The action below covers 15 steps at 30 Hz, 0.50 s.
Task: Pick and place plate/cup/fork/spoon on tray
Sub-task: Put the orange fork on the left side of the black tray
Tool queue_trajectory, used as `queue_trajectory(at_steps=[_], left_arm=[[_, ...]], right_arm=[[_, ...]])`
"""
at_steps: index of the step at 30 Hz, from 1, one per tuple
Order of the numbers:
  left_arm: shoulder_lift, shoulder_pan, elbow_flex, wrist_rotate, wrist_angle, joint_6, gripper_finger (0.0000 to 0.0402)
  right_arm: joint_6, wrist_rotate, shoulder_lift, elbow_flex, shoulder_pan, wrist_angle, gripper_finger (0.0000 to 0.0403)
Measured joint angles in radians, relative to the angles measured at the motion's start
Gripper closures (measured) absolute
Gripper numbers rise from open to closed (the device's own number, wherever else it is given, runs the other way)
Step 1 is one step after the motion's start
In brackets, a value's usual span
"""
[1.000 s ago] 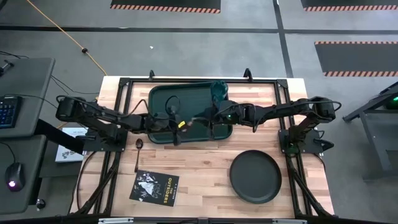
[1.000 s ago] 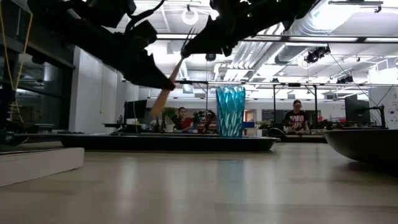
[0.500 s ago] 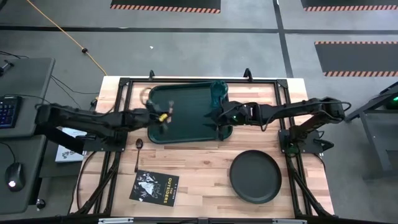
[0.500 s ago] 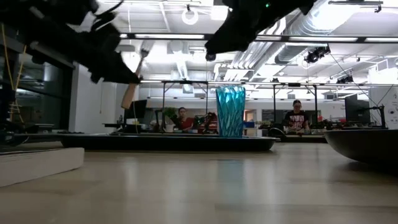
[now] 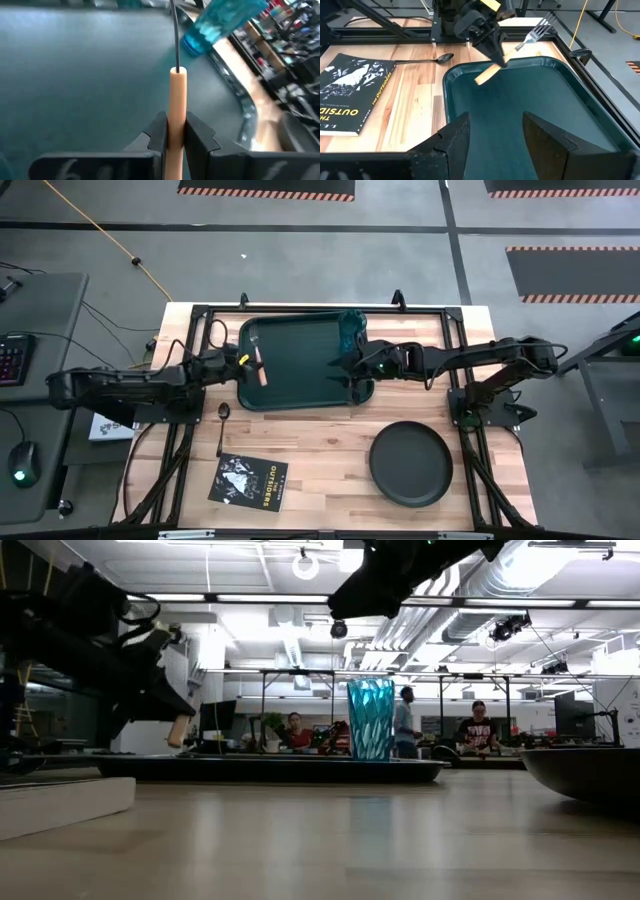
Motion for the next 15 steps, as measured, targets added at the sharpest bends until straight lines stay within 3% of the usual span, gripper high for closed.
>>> queue_trajectory(at_steps=[8,15], left_arm=[[0.0,0.078,-0.025,0.061,-0.113,-0.099,0.0372],[0.0,0.16,-0.025,0.213,-0.152,-0.15,0.0372]], right_arm=[[0.025,0.0,0.0,0.0,0.0,0.0,0.0229],[0.026,0.0,0.0,0.0,0.0,0.02,0.0229]])
